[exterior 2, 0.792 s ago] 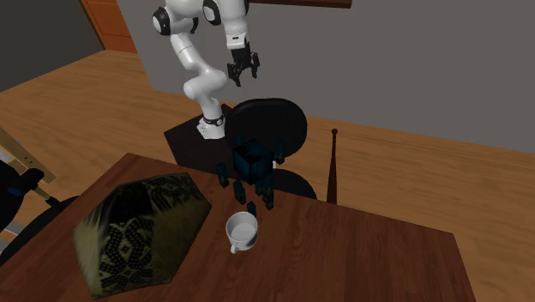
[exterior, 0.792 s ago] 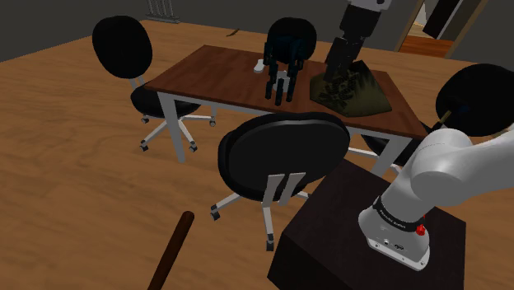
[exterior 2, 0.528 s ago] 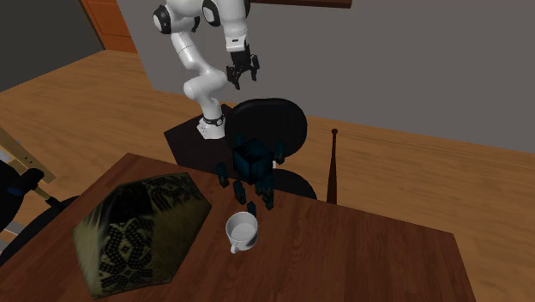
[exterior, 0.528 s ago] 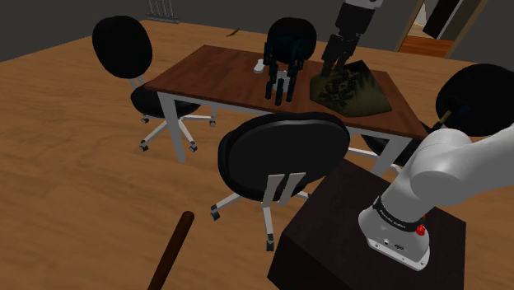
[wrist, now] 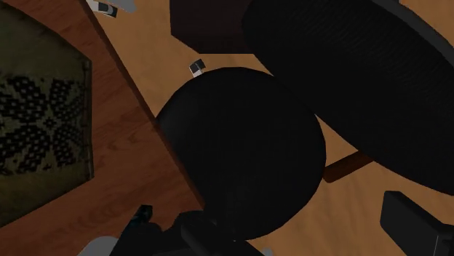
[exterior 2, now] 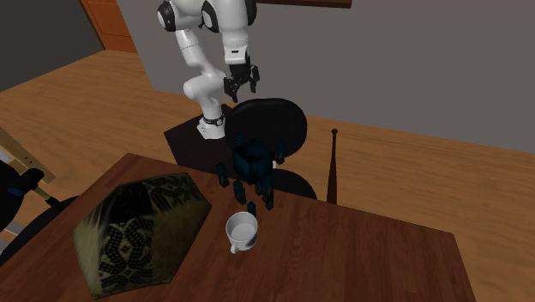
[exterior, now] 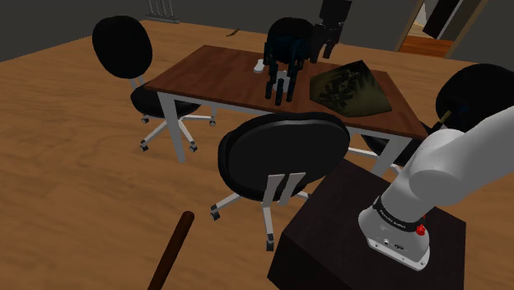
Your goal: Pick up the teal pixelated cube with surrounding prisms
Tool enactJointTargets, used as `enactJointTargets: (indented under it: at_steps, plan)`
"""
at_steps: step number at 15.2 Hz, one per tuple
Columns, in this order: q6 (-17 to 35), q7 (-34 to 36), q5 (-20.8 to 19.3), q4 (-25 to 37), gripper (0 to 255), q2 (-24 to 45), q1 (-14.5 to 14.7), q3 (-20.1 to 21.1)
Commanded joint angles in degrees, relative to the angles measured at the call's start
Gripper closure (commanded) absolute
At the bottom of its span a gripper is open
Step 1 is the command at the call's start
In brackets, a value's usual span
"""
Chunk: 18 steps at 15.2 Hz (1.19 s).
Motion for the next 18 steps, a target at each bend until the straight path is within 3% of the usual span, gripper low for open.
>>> enactJointTargets:
  at_steps: [1, 9, 15, 18]
  plan:
    - [-0.62, -1.96, -0.53, 4.17, 0, 4.31, -0.38, -1.36]
    - [-4.60, -9.56, -0.32, 24.12, 0, 23.09, -2.38, -5.90]
    - [-11.27, -15.07, 1.89, 45.52, 0, 39.95, -5.81, -8.18]
    - [-8.49, -14.91, 1.62, 41.83, 0, 39.00, -5.62, -8.01]
